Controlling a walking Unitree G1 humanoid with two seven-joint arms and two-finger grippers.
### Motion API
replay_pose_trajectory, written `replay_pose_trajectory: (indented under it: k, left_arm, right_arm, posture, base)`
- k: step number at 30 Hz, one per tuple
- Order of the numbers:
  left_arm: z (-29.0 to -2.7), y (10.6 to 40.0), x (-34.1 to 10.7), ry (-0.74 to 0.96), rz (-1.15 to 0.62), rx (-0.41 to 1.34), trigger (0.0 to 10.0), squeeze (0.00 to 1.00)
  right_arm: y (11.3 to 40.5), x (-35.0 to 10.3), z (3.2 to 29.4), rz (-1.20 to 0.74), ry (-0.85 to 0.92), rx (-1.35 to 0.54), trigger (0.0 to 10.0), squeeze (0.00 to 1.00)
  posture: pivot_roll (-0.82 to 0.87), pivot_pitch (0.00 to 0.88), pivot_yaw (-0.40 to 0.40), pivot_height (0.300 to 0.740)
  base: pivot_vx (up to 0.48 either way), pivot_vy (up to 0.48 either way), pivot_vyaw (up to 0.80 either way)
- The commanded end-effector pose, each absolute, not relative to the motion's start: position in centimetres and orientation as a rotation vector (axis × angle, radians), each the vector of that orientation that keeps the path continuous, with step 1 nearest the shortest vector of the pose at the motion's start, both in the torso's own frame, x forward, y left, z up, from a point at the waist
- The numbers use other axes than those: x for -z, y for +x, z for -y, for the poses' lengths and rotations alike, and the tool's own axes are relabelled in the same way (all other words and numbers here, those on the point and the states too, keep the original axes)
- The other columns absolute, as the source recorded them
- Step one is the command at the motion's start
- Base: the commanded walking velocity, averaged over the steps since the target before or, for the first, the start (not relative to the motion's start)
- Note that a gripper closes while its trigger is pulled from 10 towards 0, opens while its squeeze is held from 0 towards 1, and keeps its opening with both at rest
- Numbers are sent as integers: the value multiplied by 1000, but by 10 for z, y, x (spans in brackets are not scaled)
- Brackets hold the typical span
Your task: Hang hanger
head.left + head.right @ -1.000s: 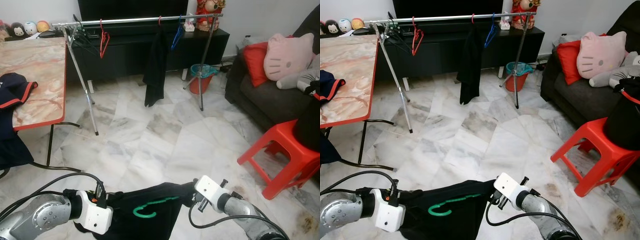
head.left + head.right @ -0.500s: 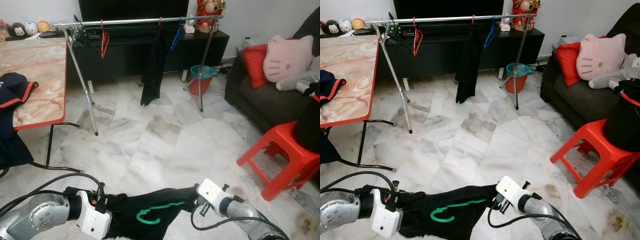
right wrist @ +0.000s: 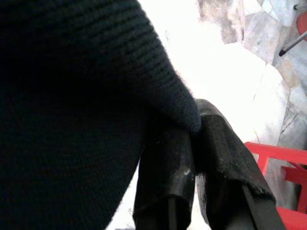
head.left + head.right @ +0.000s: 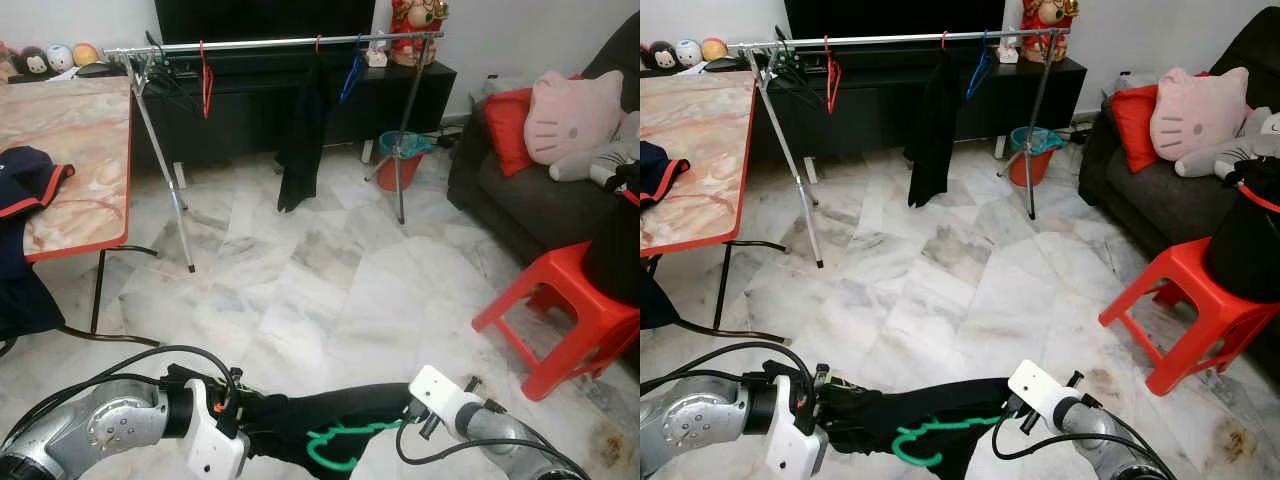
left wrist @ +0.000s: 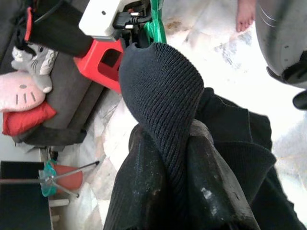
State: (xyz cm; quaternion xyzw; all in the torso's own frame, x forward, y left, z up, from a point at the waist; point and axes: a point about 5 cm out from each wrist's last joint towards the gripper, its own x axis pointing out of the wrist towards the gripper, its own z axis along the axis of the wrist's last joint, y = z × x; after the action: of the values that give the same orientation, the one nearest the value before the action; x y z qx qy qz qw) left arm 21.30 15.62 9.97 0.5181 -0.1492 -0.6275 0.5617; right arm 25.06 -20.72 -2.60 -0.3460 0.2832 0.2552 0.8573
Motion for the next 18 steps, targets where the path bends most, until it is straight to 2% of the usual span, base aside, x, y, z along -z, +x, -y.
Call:
replay_pose_trajectory:
  k: [1,8,12,18]
  left_arm:
    - [-147,204,-109,1247,499,1571,10000,0]
    - [-143,207,-118,1077,515,1483,10000,0]
    - [-140,195,-114,1164,565,1620,10000,0]
    - [-133,200,-112,1229,592,1645,10000,0]
  right_arm:
    - [247,27,233,-670,-764,-421,0,0]
    - [244,30,231,-652,-831,-438,0,0]
    - [241,32,232,-666,-845,-436,0,0]
    - [244,31,229,-644,-846,-416,0,0]
  posture:
    - [74,0,-71,740]
    - [70,0,-71,740]
    - [80,0,-74,740]
    - [65,0,-71,740]
  base:
    - [0,0,0]
    - [0,0,0]
    - [0,0,0]
    - [0,0,0]
